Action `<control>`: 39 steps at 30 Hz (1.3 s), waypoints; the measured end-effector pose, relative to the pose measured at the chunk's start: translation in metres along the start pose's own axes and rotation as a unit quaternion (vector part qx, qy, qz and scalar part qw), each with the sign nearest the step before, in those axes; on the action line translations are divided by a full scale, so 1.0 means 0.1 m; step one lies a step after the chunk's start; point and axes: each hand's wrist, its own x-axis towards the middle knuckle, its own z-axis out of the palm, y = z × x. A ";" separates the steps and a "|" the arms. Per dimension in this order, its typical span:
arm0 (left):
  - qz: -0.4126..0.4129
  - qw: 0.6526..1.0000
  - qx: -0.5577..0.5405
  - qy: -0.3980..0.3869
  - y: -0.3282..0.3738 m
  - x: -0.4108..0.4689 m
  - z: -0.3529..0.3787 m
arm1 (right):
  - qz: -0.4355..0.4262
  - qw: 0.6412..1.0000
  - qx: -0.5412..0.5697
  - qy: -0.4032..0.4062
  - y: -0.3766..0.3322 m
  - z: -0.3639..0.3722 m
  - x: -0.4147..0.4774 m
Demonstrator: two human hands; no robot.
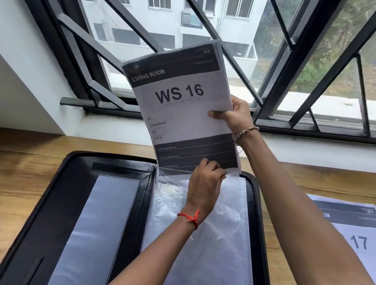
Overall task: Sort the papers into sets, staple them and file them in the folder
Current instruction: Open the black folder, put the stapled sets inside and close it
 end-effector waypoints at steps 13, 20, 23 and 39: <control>0.020 0.999 -0.048 -0.003 0.02 0.02 0.07 | 0.004 0.999 -0.043 0.009 -0.04 0.16 0.03; 0.015 0.998 -0.061 0.001 0.05 0.05 0.13 | 0.004 0.999 -0.047 -0.002 -0.06 0.25 0.04; 0.020 0.998 -0.065 0.002 0.05 0.07 0.15 | 0.005 0.999 -0.050 -0.001 -0.01 0.25 0.03; 0.017 0.994 -0.104 -0.012 -0.02 0.04 0.23 | 0.062 0.998 0.007 0.021 0.38 -0.11 0.02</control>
